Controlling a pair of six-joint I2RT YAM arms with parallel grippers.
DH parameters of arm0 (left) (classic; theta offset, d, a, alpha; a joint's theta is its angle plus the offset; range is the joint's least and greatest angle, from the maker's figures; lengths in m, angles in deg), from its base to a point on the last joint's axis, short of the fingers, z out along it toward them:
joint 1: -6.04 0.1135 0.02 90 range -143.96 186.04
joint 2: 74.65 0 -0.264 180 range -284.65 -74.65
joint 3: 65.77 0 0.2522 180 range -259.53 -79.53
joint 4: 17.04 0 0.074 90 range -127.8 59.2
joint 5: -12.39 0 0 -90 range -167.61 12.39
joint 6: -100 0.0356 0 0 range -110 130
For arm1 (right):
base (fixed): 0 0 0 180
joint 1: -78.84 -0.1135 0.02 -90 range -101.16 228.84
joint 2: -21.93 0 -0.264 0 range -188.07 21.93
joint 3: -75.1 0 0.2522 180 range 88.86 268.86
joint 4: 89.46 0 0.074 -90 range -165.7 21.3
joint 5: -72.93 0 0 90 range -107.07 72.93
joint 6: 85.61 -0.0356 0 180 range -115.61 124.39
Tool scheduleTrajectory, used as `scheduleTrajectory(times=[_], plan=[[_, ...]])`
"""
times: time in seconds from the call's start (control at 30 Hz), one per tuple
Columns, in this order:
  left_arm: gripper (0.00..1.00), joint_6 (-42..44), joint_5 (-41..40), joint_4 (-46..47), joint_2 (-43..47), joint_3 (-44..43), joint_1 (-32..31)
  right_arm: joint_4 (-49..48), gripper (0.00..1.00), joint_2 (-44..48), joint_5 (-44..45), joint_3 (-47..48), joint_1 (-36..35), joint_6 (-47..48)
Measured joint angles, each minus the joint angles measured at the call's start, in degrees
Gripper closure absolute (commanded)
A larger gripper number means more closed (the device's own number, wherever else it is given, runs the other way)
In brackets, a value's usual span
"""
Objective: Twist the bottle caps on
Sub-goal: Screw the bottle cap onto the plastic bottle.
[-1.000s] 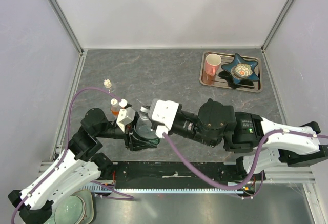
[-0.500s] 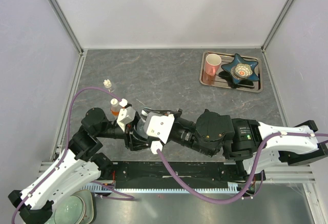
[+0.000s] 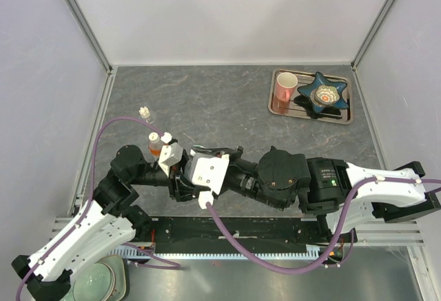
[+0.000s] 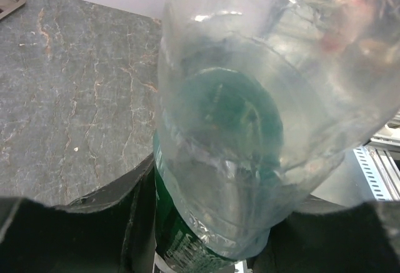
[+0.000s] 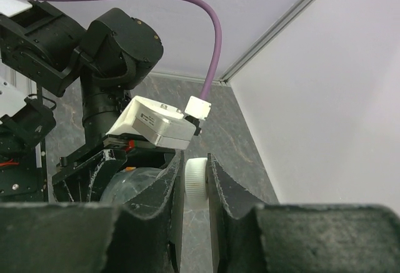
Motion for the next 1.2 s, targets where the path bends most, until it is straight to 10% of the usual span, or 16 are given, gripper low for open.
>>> scheduleTrajectory(times=[0.73,1.2], plan=[[0.93,-3.96,-7.98,0.2,-0.87,0.63,2.19,9.4,0.78,-4.76,5.2,-2.29,-7.87,3.45],[0.94,-3.65,-7.39,-0.02,-0.26,1.05,2.23,12.68,0.31,-0.63,-1.01,4.09,-6.82,-8.48]])
